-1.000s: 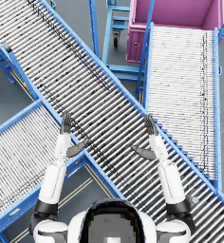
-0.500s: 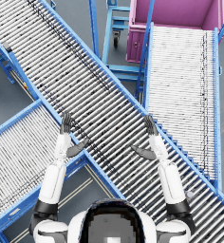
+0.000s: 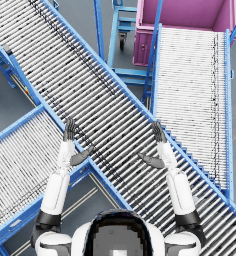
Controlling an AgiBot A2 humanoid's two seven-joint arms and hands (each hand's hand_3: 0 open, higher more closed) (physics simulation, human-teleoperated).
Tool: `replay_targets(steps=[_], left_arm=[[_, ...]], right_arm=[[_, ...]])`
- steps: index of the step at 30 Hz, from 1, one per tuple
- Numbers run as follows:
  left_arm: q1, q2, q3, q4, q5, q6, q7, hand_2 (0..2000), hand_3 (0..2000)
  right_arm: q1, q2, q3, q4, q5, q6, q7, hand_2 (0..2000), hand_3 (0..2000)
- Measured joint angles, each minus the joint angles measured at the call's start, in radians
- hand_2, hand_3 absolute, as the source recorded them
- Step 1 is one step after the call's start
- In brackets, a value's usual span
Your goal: Pick up the oil and place it on the left assembly line, put the cola on the right, and keep Sprite still
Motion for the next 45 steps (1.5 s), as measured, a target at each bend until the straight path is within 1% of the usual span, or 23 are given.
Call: replay_targets(steps=[37,38,40,42,45], left_arm=[[0.0,0.0,0.0,0.0,0.0,0.0,0.0,0,0],[-0.002,0.002,0.009,0.006,0.0,-0.029,-0.028,0,0],[0.006,0.014,0.001,0.011,0.0,-0.064,-0.064,0,0],[0.033,0.03,-0.038,0.005,0.0,-0.082,-0.082,0,0],[0.08,0.048,-0.103,0.001,0.0,-0.094,-0.094,0,0]], right_arm=[[0.0,0.0,0.0,0.0,0.0,0.0,0.0,0,0],[-0.002,-0.002,0.009,-0.006,0.0,-0.028,0.029,0,0],[-0.003,-0.009,0.013,-0.011,0.0,-0.063,0.064,0,0],[0.014,-0.024,-0.007,-0.006,0.0,-0.081,0.082,0,0],[0.057,-0.05,-0.048,0.006,0.0,-0.093,0.094,0,0]])
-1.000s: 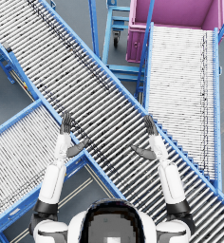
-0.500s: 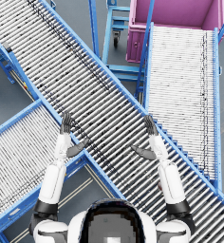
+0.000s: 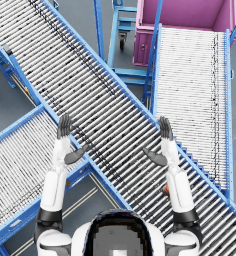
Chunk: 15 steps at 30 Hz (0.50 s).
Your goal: Pick up the oil and place it on the left assembly line, put the cola on the right, and keep Sprite still
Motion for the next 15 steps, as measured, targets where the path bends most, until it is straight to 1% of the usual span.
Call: replay_targets(steps=[3,4,9,12,15], left_arm=[[0.042,0.007,-0.065,-0.013,0.0,-0.004,-0.004,0,0],[0.054,0.009,-0.084,-0.015,0.044,-0.005,-0.005,0,0],[0.102,0.016,-0.157,-0.032,0.254,-0.007,-0.007,0,0],[0.124,0.017,-0.19,-0.033,0.305,-0.007,-0.007,0,0],[0.141,0.017,-0.223,-0.026,0.324,-0.007,-0.007,0,0]], right_arm=[[0.025,-0.016,-0.041,0.017,0.0,-0.004,0.004,0,0],[0.031,-0.02,-0.051,0.024,0.0,-0.005,0.005,0,0],[0.065,-0.039,-0.1,0.058,0.209,-0.007,0.007,0,0],[0.082,-0.046,-0.134,0.07,0.26,-0.007,0.007,0,0],[0.094,-0.05,-0.183,0.073,0.279,-0.007,0.007,0,0]])
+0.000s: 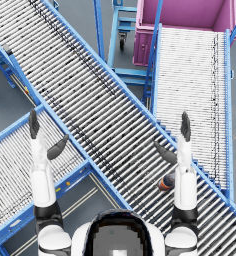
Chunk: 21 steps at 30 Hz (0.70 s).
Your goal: Pick up the oil and place it on the left assembly line, put the cola on the right, and keep Sprite still
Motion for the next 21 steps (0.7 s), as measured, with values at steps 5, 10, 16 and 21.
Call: replay_targets(steps=[5,10,16,21], left_arm=[[0.017,0.002,-0.028,0.014,0.009,0.0,0.0,0,0],[0.016,0.006,-0.031,0.014,0.01,0.0,0.0,0,0],[0.009,0.013,-0.022,0.013,0.011,0.0,0.0,0,0],[0.003,0.019,-0.011,0.01,0.011,0.0,0.0,0,0]], right_arm=[[0.007,-0.005,-0.061,0.004,0.009,0.0,0.0,0,0],[-0.003,-0.011,-0.094,0.001,0.01,0.0,0.0,0,0],[-0.016,-0.018,-0.098,-0.003,0.01,0.0,0.0,0,0],[-0.031,-0.025,-0.111,0.003,0.01,0.0,0.0,0,0]])
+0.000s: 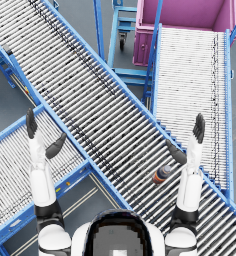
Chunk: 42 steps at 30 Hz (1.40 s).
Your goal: Pick up the oil and place it on the left assembly line, put the cola on the right, and keep Sprite still
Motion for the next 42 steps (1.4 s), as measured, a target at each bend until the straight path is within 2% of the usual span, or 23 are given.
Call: replay_targets(steps=[4,13,17,20,22,23,26,29,32,38,42], left_arm=[[0.001,0.004,-0.01,0.002,0.0,0.0,0.0,0,0],[0.005,0.008,-0.027,-0.013,0.0,0.0,0.0,0,0],[0.005,0.009,-0.025,-0.015,0.0,0.0,0.0,0,0],[0.006,0.011,-0.029,-0.016,0.0,0.0,0.0,0,0],[0.009,0.012,-0.025,-0.014,0.0,0.0,0.0,0,0],[0.011,0.013,-0.013,-0.013,0.0,0.0,0.0,0,0],[0.015,0.015,0.001,-0.015,0.0,0.0,0.0,0,0],[0.013,0.018,-0.015,-0.018,0.0,0.0,0.0,0,0],[0.011,0.02,-0.02,-0.023,0.0,0.0,0.0,0,0],[0.019,0.024,-0.006,-0.014,0.0,0.0,0.0,0,0],[0.01,0.028,0.012,-0.007,0.0,0.0,0.0,0,0]], right_arm=[[-0.033,-0.008,-0.002,-0.004,0.0,0.0,0.0,0,0],[-0.213,-0.046,0.01,-0.106,0.0,0.0,0.0,0,0],[-0.239,-0.052,0.025,-0.159,0.0,0.0,0.0,0,0],[-0.282,-0.061,0.013,-0.126,0.0,0.0,0.0,0,0],[-0.166,0.051,0.071,-0.054,0.0,0.0,0.0,0,0],[-0.119,0.08,0.069,-0.028,0.0,0.0,0.0,0,0],[-0.047,0.111,0.061,0.026,0.0,0.0,0.0,0,0],[-0.041,0.108,0.046,0.047,0.0,0.0,0.0,0,0],[-0.078,0.1,0.033,0.052,0.0,0.0,0.0,0,0],[-0.036,0.091,0.065,0.015,0.001,0.0,0.0,0,0],[-0.082,0.09,0.125,0.04,0.0,0.0,0.0,0,0]])
